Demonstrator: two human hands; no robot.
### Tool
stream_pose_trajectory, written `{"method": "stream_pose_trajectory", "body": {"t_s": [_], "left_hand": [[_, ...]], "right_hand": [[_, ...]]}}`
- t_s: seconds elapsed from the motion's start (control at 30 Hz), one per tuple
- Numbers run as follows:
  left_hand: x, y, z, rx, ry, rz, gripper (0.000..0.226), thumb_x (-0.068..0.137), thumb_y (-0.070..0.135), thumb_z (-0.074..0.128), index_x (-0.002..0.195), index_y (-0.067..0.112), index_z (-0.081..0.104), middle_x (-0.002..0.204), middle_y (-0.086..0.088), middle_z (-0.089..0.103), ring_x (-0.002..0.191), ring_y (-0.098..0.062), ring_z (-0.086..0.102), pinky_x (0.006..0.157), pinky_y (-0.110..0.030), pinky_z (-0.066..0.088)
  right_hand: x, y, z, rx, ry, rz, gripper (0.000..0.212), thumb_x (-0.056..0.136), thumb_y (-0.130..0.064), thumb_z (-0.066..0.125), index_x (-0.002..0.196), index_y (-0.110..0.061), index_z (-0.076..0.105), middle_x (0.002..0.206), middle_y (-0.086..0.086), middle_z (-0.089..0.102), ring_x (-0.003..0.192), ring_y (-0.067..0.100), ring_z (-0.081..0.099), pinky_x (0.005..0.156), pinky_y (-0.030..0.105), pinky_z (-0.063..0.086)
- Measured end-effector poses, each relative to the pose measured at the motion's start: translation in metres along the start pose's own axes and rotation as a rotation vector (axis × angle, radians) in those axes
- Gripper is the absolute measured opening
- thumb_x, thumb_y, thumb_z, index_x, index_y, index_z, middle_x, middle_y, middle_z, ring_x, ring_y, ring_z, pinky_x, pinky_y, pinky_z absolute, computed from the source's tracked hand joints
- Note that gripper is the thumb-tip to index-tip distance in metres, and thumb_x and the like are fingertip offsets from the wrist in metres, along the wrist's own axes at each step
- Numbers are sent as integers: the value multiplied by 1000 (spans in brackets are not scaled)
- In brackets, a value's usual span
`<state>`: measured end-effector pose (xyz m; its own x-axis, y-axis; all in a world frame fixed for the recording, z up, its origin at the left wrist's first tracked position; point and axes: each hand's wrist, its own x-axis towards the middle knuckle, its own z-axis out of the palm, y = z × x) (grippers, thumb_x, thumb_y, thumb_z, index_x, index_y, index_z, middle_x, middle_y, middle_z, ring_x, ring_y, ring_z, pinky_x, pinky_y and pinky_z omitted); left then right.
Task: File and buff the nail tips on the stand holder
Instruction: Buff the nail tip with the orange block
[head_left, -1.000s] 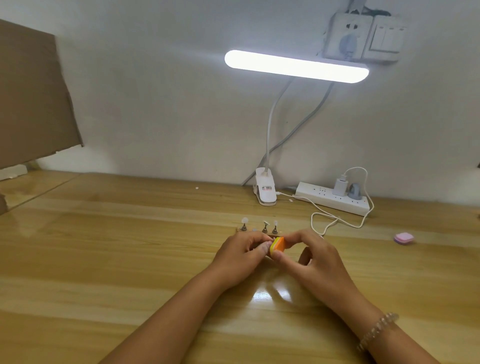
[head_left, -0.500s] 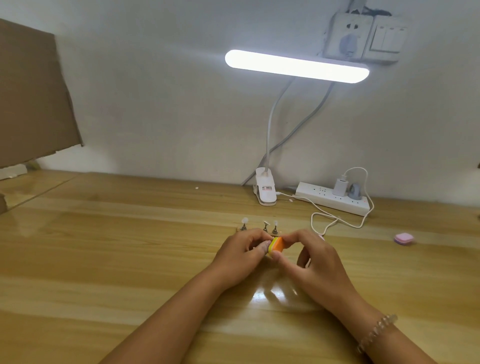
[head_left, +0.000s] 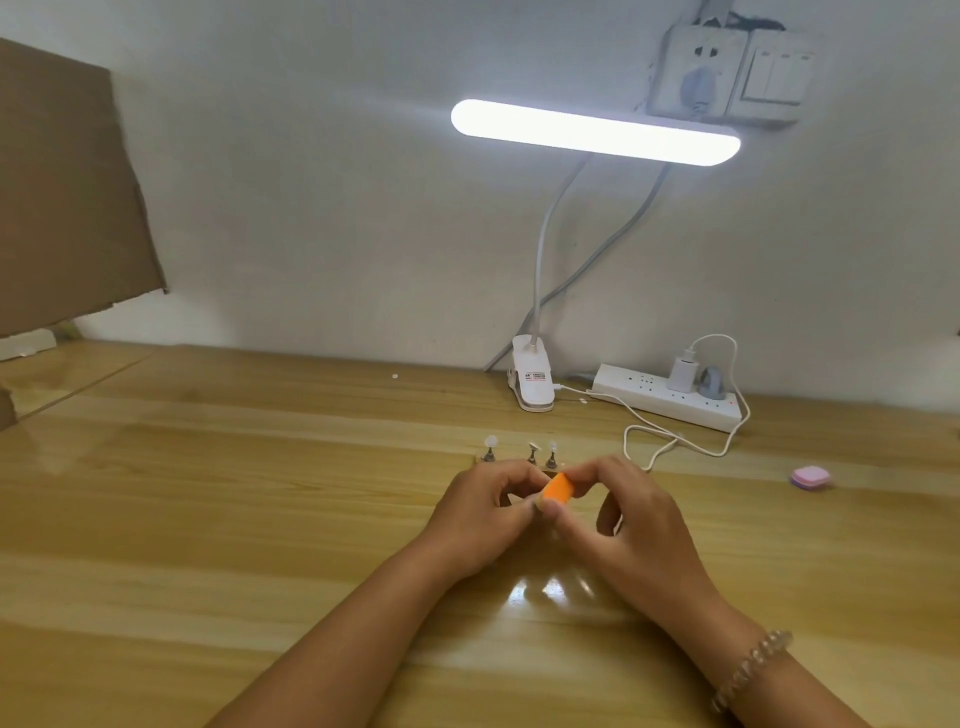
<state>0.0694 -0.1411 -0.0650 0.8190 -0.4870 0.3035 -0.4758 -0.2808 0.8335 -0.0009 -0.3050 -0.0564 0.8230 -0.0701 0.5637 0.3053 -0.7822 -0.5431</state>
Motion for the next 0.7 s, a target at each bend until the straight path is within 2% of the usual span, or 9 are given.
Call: {"method": "stream_pose_trajectory", "body": {"t_s": [0.1, 0.2, 0.27, 0.33, 0.4, 0.5, 0.63, 0.7], "left_hand": [[-1, 2, 1, -13, -8, 7, 11, 95, 20, 66, 93, 27, 74, 76, 22, 68, 57, 10, 52, 60, -19, 38], [-1, 1, 0, -57, -8, -20, 14, 97, 12, 60, 99, 18, 73, 81, 15, 68, 64, 2, 54, 59, -20, 40], [-1, 2, -1, -59, -4, -18, 16, 98, 11, 58, 97, 21, 70, 80, 16, 68, 64, 6, 55, 57, -13, 39], [-2, 3, -1, -67, -8, -15, 18, 99, 13, 57, 94, 27, 68, 86, 14, 73, 67, 11, 58, 56, -9, 39], [-2, 3, 0, -65, -6, -14, 19, 100, 15, 56, 93, 29, 67, 89, 12, 74, 69, 10, 59, 56, -11, 40], [-1, 1, -1, -49, 2, -11, 19, 100, 13, 55, 95, 25, 70, 80, 14, 68, 63, 7, 54, 57, -16, 40], [-1, 3, -1, -50, -13, -13, 19, 100, 16, 56, 96, 28, 69, 85, 16, 74, 69, 11, 59, 56, -11, 39], [-1, 3, -1, -39, -9, -13, 21, 100, 15, 56, 93, 29, 69, 80, 20, 70, 66, 12, 57, 57, -12, 38]], "right_hand": [[6, 6, -2, 25, 57, 99, 17, 79, -46, 71, 84, -31, 65, 88, -13, 63, 67, 6, 55, 64, 27, 42], [1, 2, 0, -10, 26, 15, 17, 81, -45, 72, 86, -31, 64, 90, -15, 62, 60, 12, 55, 66, 27, 45], [-1, -1, 0, 18, 8, -1, 18, 80, -45, 74, 88, -31, 64, 91, -15, 63, 58, 13, 55, 67, 27, 46], [3, 3, -3, 33, 43, 71, 17, 79, -42, 74, 88, -31, 66, 90, -15, 63, 60, 10, 55, 67, 30, 47], [3, 3, -4, -2, 58, 75, 17, 79, -41, 74, 89, -31, 65, 91, -16, 62, 61, 8, 55, 66, 32, 48], [-3, -4, 0, -42, -10, -28, 24, 75, -43, 75, 92, -32, 62, 92, -18, 61, 57, 12, 54, 65, 29, 48], [4, 1, -4, -15, 90, 90, 22, 75, -38, 77, 91, -29, 64, 90, -15, 62, 60, 9, 54, 68, 37, 50], [1, 0, -3, -30, 59, 37, 24, 75, -38, 78, 91, -31, 62, 91, -17, 62, 58, 10, 54, 67, 37, 50]]}}
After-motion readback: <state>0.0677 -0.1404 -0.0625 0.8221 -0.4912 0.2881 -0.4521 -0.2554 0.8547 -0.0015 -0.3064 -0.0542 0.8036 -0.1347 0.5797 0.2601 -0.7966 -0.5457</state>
